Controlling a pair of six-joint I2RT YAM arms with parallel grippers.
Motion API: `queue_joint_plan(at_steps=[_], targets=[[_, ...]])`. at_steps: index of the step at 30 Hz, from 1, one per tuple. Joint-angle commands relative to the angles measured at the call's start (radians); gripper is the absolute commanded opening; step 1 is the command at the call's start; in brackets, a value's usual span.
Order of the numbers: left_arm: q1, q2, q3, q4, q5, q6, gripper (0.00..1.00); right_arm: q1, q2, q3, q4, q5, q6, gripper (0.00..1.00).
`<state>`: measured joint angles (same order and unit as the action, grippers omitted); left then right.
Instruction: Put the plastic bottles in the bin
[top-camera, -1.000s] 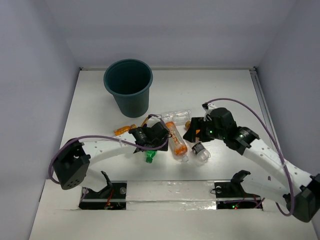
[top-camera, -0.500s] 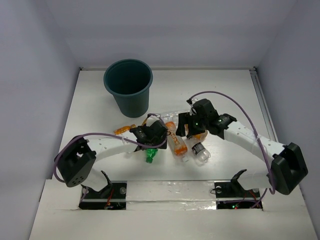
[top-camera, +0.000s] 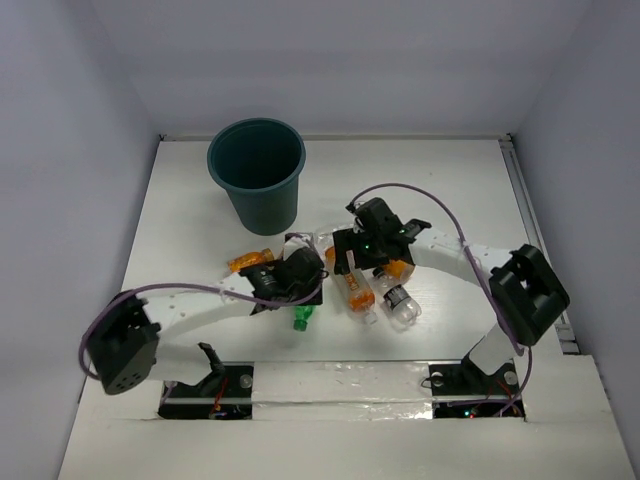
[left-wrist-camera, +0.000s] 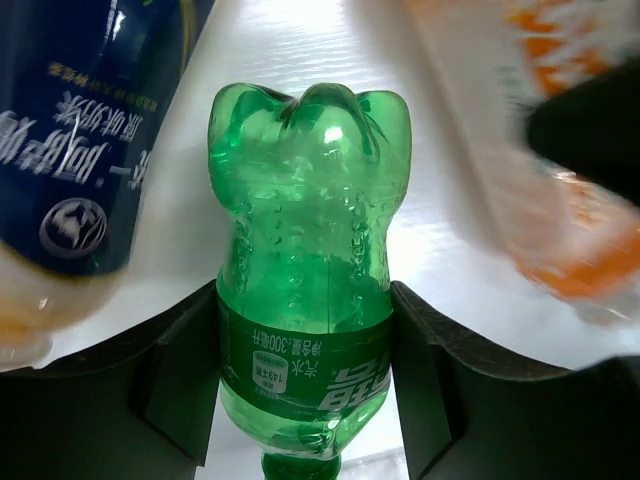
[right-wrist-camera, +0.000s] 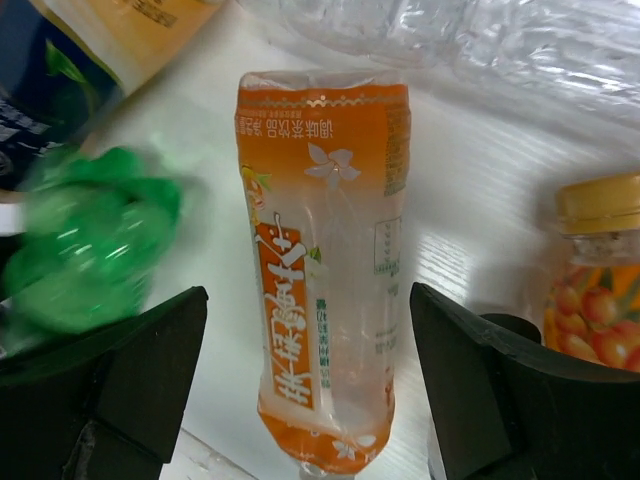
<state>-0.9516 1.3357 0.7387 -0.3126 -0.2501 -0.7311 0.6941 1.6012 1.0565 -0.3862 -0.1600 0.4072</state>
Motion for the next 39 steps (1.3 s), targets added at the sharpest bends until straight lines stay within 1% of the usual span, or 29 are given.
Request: queue_joint_plan(at_steps=[1, 4, 5, 7, 8, 9, 10, 11, 12, 13, 14, 15, 16, 17, 18, 19, 21, 22, 24, 26, 27, 29, 32, 33, 34, 36, 37, 38, 39], targets=[[-0.016, -0.179, 0.045, -0.057, 0.02, -0.042, 0.25, 0.025, 0.022, 0.043, 0.056, 0.011, -0.007, 0.88], [-0.016, -0.288, 0.108, -0.1, 0.041, -0.042, 0.25, 0.025, 0.051, 0.04, 0.069, 0.02, -0.005, 0.89], [-0.016, -0.305, 0.137, -0.126, 0.008, -0.041, 0.25, 0.034, 0.057, 0.04, 0.07, 0.03, -0.005, 0.88], [-0.004, -0.339, 0.243, -0.203, -0.032, -0.03, 0.26, 0.035, 0.072, 0.031, 0.09, 0.045, 0.001, 0.87], [0.008, -0.343, 0.32, -0.233, -0.056, -0.001, 0.26, 0.035, 0.075, 0.019, 0.102, 0.046, 0.01, 0.85], [0.028, -0.343, 0.359, -0.244, -0.061, 0.018, 0.26, 0.035, 0.088, 0.013, 0.121, 0.042, 0.015, 0.82], [0.096, -0.339, 0.401, -0.244, -0.055, 0.041, 0.27, 0.035, 0.097, 0.011, 0.125, 0.036, 0.018, 0.8], [0.143, -0.333, 0.439, -0.237, -0.005, 0.068, 0.27, 0.035, 0.104, 0.01, 0.129, 0.03, 0.027, 0.79], [0.193, -0.323, 0.512, -0.203, 0.035, 0.123, 0.27, 0.035, 0.112, 0.007, 0.132, 0.021, 0.03, 0.77], [0.242, -0.288, 0.554, -0.185, 0.073, 0.151, 0.27, 0.044, 0.118, 0.005, 0.141, 0.01, 0.036, 0.68], [0.339, -0.261, 0.597, -0.174, 0.134, 0.173, 0.27, 0.044, 0.114, 0.002, 0.147, 0.01, 0.045, 0.63], [0.377, -0.229, 0.692, -0.165, 0.152, 0.214, 0.28, 0.044, 0.106, -0.009, 0.153, 0.007, 0.051, 0.59], [0.41, -0.157, 0.746, -0.164, 0.159, 0.232, 0.28, 0.044, 0.085, -0.013, 0.156, 0.005, 0.056, 0.54], [0.478, -0.118, 0.848, -0.166, 0.184, 0.248, 0.28, 0.044, 0.069, -0.016, 0.156, 0.004, 0.062, 0.52], [0.508, -0.08, 0.896, -0.166, 0.199, 0.26, 0.28, 0.044, 0.053, -0.019, 0.153, 0.005, 0.064, 0.51], [0.539, -0.008, 0.945, -0.169, 0.21, 0.272, 0.28, 0.044, 0.031, -0.023, 0.138, 0.005, 0.067, 0.51], [0.618, 0.052, 1.063, -0.158, 0.242, 0.272, 0.28, 0.044, -0.047, -0.026, 0.122, 0.001, 0.073, 0.5], [0.64, 0.101, 1.096, -0.152, 0.242, 0.271, 0.28, 0.044, -0.076, -0.027, 0.106, -0.001, 0.077, 0.5], [0.674, 0.143, 1.154, -0.132, 0.229, 0.275, 0.28, 0.044, -0.18, -0.023, 0.087, -0.006, 0.097, 0.49], [0.715, 0.187, 1.159, -0.108, 0.212, 0.283, 0.28, 0.053, -0.249, -0.001, 0.057, -0.012, 0.116, 0.49], [0.724, 0.201, 1.151, -0.082, 0.204, 0.289, 0.28, 0.053, -0.312, 0.011, 0.044, -0.01, 0.12, 0.49], [0.725, 0.224, 1.13, -0.056, 0.169, 0.317, 0.28, 0.053, -0.362, 0.069, 0.004, 0.0, 0.128, 0.49], [0.725, 0.209, 1.024, 0.027, 0.126, 0.341, 0.3, 0.053, -0.403, 0.155, -0.039, 0.016, 0.13, 0.5], [0.725, 0.2, 0.952, 0.082, 0.118, 0.354, 0.36, 0.053, -0.403, 0.222, -0.04, 0.017, 0.131, 0.5], [0.725, 0.182, 0.92, 0.101, 0.109, 0.352, 0.4, 0.053, -0.39, 0.259, -0.039, 0.017, 0.134, 0.5], [0.725, 0.165, 0.851, 0.139, 0.095, 0.355, 0.54, 0.053, -0.357, 0.342, -0.034, 0.019, 0.143, 0.5], [0.725, 0.143, 0.826, 0.151, 0.098, 0.354, 0.6, 0.053, -0.312, 0.429, -0.023, 0.02, 0.145, 0.5], [0.725, 0.134, 0.809, 0.152, 0.103, 0.354, 0.67, 0.053, -0.285, 0.477, -0.02, 0.025, 0.15, 0.5], [0.725, 0.123, 0.786, 0.174, 0.107, 0.352, 0.77, 0.053, -0.258, 0.528, -0.017, 0.031, 0.151, 0.5]])
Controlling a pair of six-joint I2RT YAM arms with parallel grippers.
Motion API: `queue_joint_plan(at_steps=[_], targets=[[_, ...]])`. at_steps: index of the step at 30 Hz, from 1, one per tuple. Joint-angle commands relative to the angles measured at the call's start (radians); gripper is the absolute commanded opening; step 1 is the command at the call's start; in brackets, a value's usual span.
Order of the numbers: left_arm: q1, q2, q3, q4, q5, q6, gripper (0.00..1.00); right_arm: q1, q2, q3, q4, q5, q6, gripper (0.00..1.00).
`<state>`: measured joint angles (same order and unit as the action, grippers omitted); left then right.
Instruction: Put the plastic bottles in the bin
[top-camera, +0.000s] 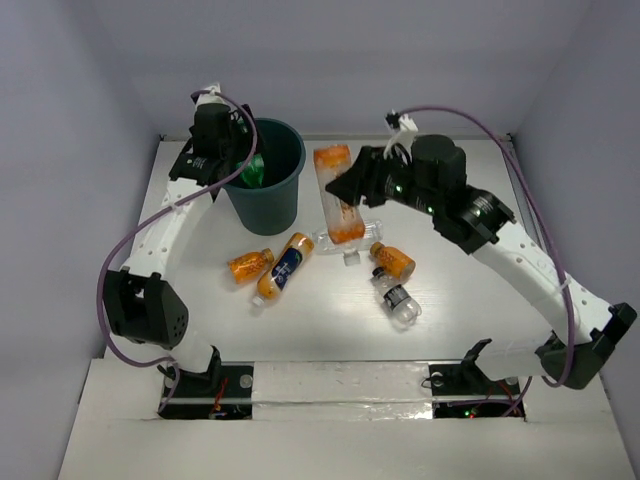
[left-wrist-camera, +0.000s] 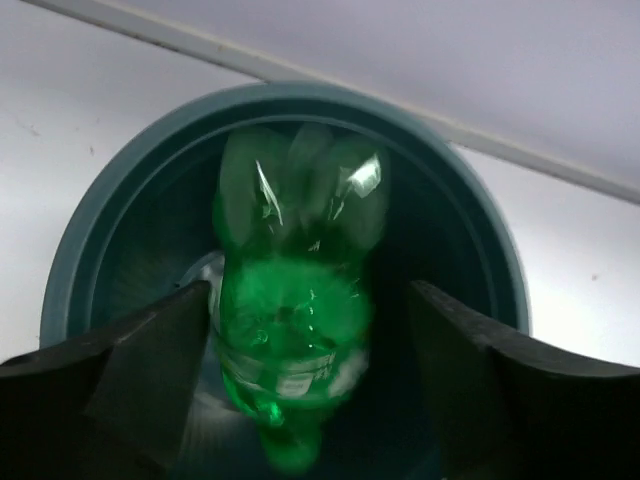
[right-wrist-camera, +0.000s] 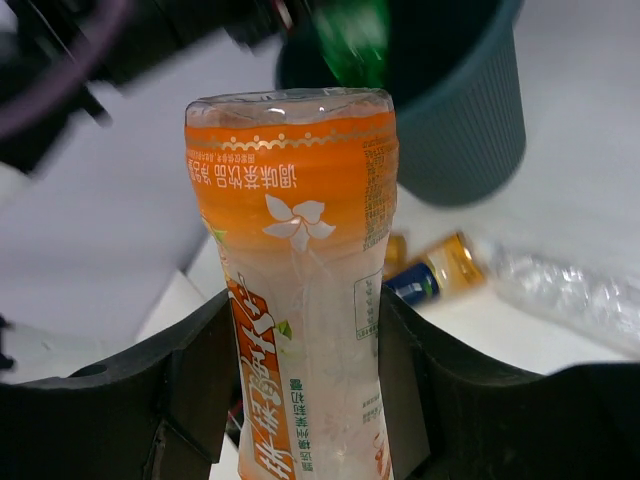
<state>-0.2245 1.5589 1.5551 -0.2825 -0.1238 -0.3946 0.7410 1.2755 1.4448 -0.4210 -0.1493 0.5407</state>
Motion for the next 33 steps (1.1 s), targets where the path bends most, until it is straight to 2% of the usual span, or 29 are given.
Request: queue_joint_plan(at_steps=[1, 3, 8, 11, 13, 14, 16, 17, 18, 21, 23, 26, 28, 29, 31, 33], targets=[[-0.003, -0.124, -0.033, 0.141, -0.014, 0.011, 0.8, 0.006, 0.097, 0.237, 0.021, 0.036, 0.021, 0.5], [-0.003, -0.152, -0.026, 0.123, -0.001, 0.013, 0.86, 0.006, 0.183, 0.33, 0.033, 0.05, 0.025, 0.51], [-0.003, -0.29, -0.019, 0.06, 0.039, -0.03, 0.87, 0.006, 0.356, 0.57, 0.12, 0.116, 0.071, 0.52], [-0.003, -0.404, -0.136, 0.029, 0.114, -0.064, 0.77, 0.006, 0.465, 0.655, 0.18, 0.146, 0.125, 0.52], [-0.003, -0.507, -0.283, 0.003, 0.156, -0.087, 0.65, 0.006, 0.53, 0.701, 0.235, 0.213, 0.145, 0.53], [-0.003, -0.545, -0.335, -0.018, 0.177, -0.095, 0.54, 0.006, 0.55, 0.713, 0.249, 0.237, 0.16, 0.53], [-0.003, -0.664, -0.502, -0.038, 0.202, -0.115, 0.45, 0.006, 0.608, 0.746, 0.295, 0.282, 0.173, 0.54], [-0.003, -0.7, -0.551, -0.056, 0.238, -0.124, 0.37, 0.006, 0.631, 0.761, 0.306, 0.298, 0.177, 0.54], [-0.003, -0.735, -0.644, -0.07, 0.26, -0.128, 0.35, 0.006, 0.654, 0.782, 0.312, 0.31, 0.182, 0.54], [-0.032, -0.839, -0.778, -0.125, 0.285, -0.15, 0.32, 0.006, 0.774, 0.911, 0.306, 0.358, 0.179, 0.54], [-0.044, -0.898, -0.811, -0.148, 0.274, -0.153, 0.32, 0.006, 0.864, 1.021, 0.278, 0.382, 0.17, 0.55], [-0.053, -0.912, -0.834, -0.176, 0.288, -0.139, 0.37, 0.006, 0.924, 1.08, 0.274, 0.406, 0.139, 0.56], [-0.065, -0.876, -0.845, -0.191, 0.293, -0.122, 0.47, 0.006, 0.956, 1.079, 0.268, 0.404, 0.128, 0.59], [-0.075, -0.866, -0.849, -0.184, 0.296, -0.112, 0.55, 0.015, 0.963, 1.06, 0.263, 0.404, 0.114, 0.62], [-0.085, -0.821, -0.856, -0.172, 0.315, -0.102, 0.66, 0.024, 0.957, 1.019, 0.274, 0.381, 0.099, 0.74], [-0.116, -0.772, -0.843, -0.165, 0.326, -0.083, 0.74, 0.024, 0.943, 0.965, 0.275, 0.375, 0.079, 0.8]])
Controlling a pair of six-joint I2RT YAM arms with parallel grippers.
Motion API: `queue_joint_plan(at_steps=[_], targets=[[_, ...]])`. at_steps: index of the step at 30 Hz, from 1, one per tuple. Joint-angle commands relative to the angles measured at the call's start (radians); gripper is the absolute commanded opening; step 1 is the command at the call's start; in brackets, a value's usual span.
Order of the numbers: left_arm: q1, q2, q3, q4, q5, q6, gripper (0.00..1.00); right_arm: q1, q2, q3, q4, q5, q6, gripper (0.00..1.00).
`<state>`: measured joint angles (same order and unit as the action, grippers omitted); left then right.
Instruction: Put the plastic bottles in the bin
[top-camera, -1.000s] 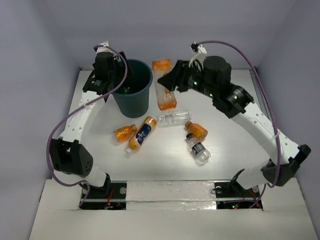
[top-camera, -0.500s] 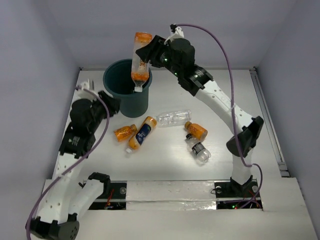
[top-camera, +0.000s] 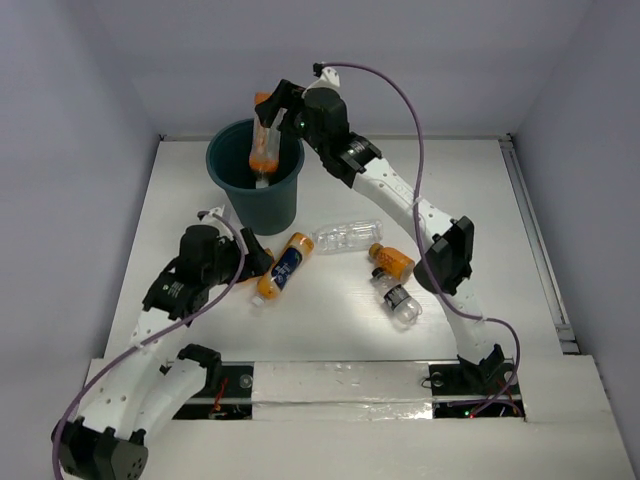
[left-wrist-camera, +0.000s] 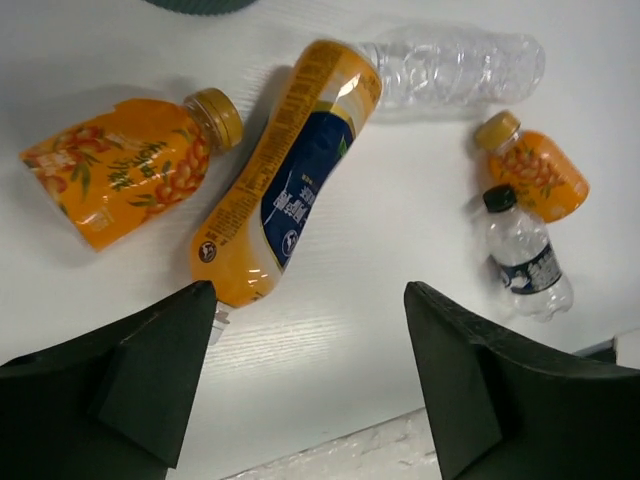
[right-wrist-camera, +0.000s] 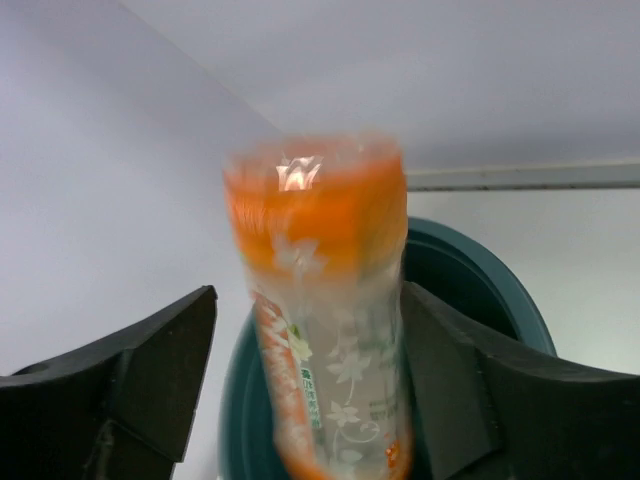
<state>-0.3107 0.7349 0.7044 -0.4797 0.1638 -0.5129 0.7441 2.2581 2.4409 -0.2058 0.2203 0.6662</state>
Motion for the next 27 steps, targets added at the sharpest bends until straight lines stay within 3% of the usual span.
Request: queue_joint_plan(at_steps=[1, 4, 9, 11, 12, 13, 15, 18, 21, 27], targets=[[-0.048, 0.098, 0.013, 0.038, 0.036, 0.042, 0.76, 0.032, -0.061, -0.043, 0.063, 0.001, -0.054, 0.86], [-0.151, 0.188, 0.061, 0.041, -0.013, 0.057, 0.79, 0.032, -0.11, -0.066, 0.062, -0.021, -0.079, 0.92], [-0.237, 0.345, 0.133, 0.041, -0.07, 0.074, 0.8, 0.032, -0.21, -0.074, 0.016, -0.076, -0.146, 0.94], [-0.258, 0.397, 0.164, 0.041, -0.114, 0.076, 0.8, 0.032, -0.329, -0.192, 0.023, -0.102, -0.151, 0.75], [-0.272, 0.417, 0.182, 0.038, -0.125, 0.082, 0.81, 0.032, -0.38, -0.253, 0.034, -0.11, -0.152, 0.59], [-0.281, 0.457, 0.222, 0.03, -0.142, 0.086, 0.81, 0.032, -0.437, -0.322, 0.07, -0.119, -0.152, 0.2], [-0.297, 0.495, 0.269, 0.017, -0.213, 0.108, 0.8, 0.032, -0.616, -0.558, 0.118, -0.137, -0.157, 0.05], [-0.309, 0.575, 0.309, 0.001, -0.263, 0.125, 0.8, 0.032, -0.831, -0.818, 0.144, -0.153, -0.18, 0.07], [-0.318, 0.646, 0.331, -0.002, -0.296, 0.154, 0.8, 0.032, -0.963, -1.019, 0.108, -0.164, -0.217, 0.16], [-0.327, 0.757, 0.348, 0.02, -0.325, 0.209, 0.82, 0.032, -1.244, -1.296, 0.014, -0.222, -0.261, 0.2]])
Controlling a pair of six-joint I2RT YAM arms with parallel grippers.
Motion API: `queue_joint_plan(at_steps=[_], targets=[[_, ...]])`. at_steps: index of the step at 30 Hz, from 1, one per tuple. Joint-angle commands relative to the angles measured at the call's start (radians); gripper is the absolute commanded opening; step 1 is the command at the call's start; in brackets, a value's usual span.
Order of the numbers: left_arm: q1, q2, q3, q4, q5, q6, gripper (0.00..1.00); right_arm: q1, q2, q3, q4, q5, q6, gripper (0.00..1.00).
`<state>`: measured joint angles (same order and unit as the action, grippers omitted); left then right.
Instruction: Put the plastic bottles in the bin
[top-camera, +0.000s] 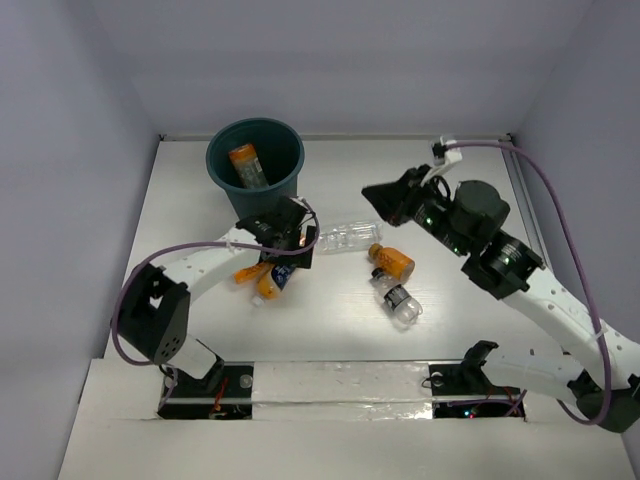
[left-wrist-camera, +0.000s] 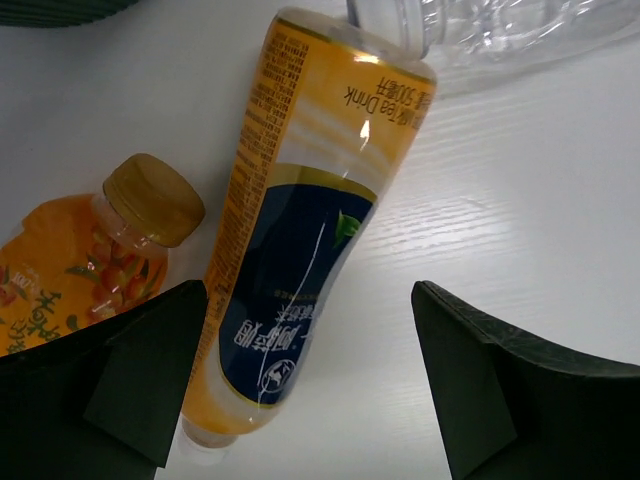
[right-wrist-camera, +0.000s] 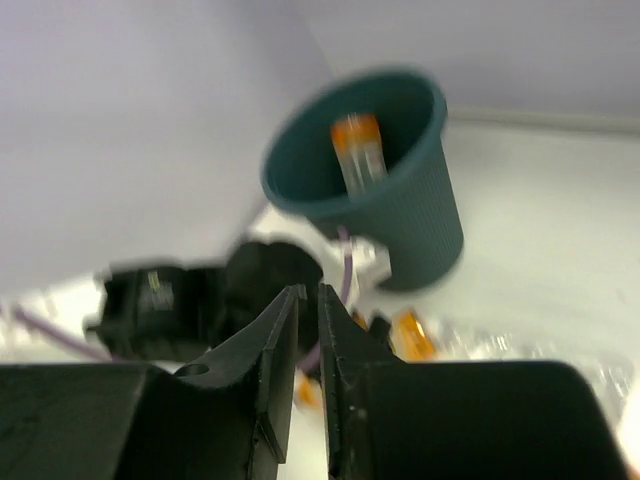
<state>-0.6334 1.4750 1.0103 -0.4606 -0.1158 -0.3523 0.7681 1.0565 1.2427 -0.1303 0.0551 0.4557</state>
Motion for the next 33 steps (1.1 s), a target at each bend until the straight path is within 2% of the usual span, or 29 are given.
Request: queue_joint_plan(at_steps=[1, 4, 7, 8, 11, 17, 20, 21, 23, 24, 25, 30, 33], targets=[[-0.005, 0.042, 0.048, 0.0, -0.05, 0.055, 0.82, 0.008, -0.073, -0.153, -0.086, -0.087, -0.051, 0.22], [-0.005, 0.067, 0.057, 0.01, -0.082, 0.061, 0.82, 0.008, -0.191, -0.221, -0.135, -0.113, -0.029, 0.26], [-0.005, 0.093, 0.07, 0.022, -0.079, 0.072, 0.83, 0.008, -0.279, -0.298, -0.166, -0.118, 0.0, 0.45], [-0.005, 0.102, 0.073, 0.025, -0.067, 0.076, 0.83, 0.008, -0.291, -0.333, -0.169, -0.115, 0.006, 0.6], [-0.005, 0.133, 0.074, 0.043, -0.044, 0.081, 0.82, 0.008, -0.288, -0.353, -0.207, -0.115, 0.011, 0.74], [-0.005, 0.168, 0.057, 0.069, -0.048, 0.084, 0.81, 0.008, -0.196, -0.284, -0.265, -0.075, -0.061, 0.75], [-0.005, 0.174, 0.044, 0.085, -0.039, 0.084, 0.77, 0.008, -0.123, -0.203, -0.321, -0.058, -0.066, 0.83], [-0.005, 0.176, 0.04, 0.094, -0.036, 0.084, 0.71, -0.001, -0.101, -0.189, -0.328, -0.058, -0.052, 0.86], [-0.005, 0.171, 0.033, 0.099, -0.019, 0.081, 0.63, -0.01, -0.034, -0.149, -0.347, -0.018, -0.026, 0.91], [-0.005, 0.165, 0.031, 0.105, -0.01, 0.078, 0.56, -0.027, -0.008, -0.14, -0.354, -0.011, 0.006, 0.93], [-0.005, 0.142, 0.027, 0.106, -0.004, 0.073, 0.53, -0.038, 0.02, -0.128, -0.37, -0.009, 0.024, 0.94], [-0.005, 0.035, 0.031, 0.112, 0.042, 0.033, 0.45, -0.075, 0.212, -0.034, -0.4, 0.017, 0.167, 0.96], [-0.005, -0.048, 0.037, 0.111, 0.076, 0.006, 0.42, -0.084, 0.272, 0.003, -0.385, 0.016, 0.225, 0.95]])
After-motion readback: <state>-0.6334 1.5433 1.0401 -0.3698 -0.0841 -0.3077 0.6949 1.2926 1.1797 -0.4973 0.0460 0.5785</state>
